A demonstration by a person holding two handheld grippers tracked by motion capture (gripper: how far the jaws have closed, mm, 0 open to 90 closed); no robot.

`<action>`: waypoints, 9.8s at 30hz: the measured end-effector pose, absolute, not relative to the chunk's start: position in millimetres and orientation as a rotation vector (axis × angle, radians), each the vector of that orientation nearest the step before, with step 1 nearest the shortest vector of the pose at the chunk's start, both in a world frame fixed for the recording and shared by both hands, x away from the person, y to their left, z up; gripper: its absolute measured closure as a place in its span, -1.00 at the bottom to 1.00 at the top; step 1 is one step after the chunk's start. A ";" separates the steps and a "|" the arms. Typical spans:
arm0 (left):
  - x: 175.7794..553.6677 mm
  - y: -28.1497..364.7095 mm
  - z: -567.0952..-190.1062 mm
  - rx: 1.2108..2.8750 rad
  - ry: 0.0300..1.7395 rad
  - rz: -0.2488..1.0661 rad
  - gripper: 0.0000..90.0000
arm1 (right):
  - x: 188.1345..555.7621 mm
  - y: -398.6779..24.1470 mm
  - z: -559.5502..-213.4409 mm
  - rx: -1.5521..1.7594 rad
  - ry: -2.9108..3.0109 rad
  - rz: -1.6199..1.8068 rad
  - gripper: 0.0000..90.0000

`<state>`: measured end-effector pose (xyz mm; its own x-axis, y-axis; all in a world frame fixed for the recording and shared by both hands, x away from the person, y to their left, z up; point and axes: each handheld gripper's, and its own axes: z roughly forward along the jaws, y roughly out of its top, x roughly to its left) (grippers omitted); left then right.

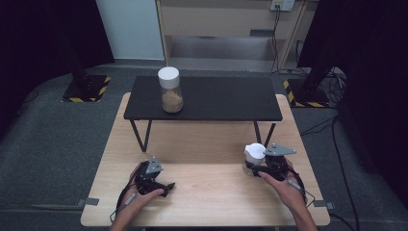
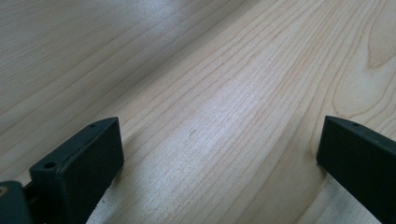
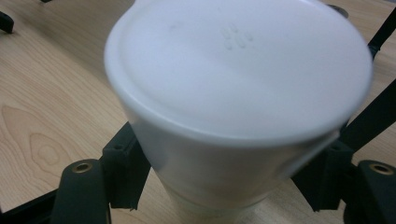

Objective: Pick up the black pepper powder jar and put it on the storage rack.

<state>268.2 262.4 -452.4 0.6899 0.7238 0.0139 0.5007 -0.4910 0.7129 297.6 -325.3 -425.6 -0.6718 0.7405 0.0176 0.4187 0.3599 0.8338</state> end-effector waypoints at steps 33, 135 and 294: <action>268.2 262.4 -452.4 2.196 0.933 0.409 -1.00 | 289.6 -341.0 -372.4 0.811 2.322 1.325 -0.30; 268.3 262.4 -452.5 2.196 0.932 0.409 -1.00 | 402.8 -290.0 -215.3 0.782 2.324 1.242 -0.60; 268.2 262.3 -452.4 2.196 0.933 0.409 -1.00 | 314.9 -276.9 -413.7 0.920 2.603 1.025 -0.86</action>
